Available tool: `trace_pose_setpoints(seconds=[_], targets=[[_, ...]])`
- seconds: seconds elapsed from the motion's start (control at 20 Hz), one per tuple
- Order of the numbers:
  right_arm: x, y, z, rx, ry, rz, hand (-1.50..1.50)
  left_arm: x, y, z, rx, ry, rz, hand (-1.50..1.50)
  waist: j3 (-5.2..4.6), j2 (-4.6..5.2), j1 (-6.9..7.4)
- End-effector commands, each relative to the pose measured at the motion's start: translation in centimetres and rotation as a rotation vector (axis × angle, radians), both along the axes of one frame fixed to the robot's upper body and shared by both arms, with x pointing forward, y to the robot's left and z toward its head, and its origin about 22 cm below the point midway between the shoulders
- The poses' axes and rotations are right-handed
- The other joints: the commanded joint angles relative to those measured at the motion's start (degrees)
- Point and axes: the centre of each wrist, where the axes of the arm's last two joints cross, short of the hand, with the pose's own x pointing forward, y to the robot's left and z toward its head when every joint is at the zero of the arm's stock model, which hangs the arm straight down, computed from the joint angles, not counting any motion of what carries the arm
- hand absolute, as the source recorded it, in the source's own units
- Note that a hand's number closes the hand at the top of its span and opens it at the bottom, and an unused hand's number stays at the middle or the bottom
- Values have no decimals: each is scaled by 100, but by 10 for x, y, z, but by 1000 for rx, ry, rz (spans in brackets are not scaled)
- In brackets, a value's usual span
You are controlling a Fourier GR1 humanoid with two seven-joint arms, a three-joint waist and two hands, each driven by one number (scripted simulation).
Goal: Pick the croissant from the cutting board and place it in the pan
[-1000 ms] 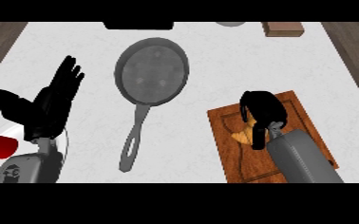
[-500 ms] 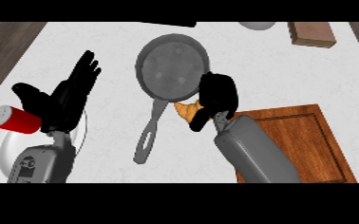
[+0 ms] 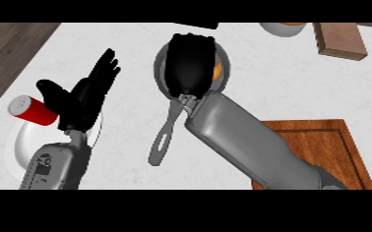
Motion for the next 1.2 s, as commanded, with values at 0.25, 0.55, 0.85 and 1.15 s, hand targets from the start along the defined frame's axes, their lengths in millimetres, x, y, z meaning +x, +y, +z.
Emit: trace_pose_setpoints(seconds=[0.25,0.55,0.85,1.15], targets=[[9,36,58,52,-154,-203,150,7,-10,4,13,-17,-26,0,-2,59,103],[21,42,71,111,-200,-290,150,10,-3,-2,-3,0,9,0,6,64,-117],[29,45,74,164,-215,-306,150,12,9,6,7,-1,57,0,27,23,-379],[52,26,42,236,-210,-323,150,4,27,1,16,-12,104,0,39,40,-613]])
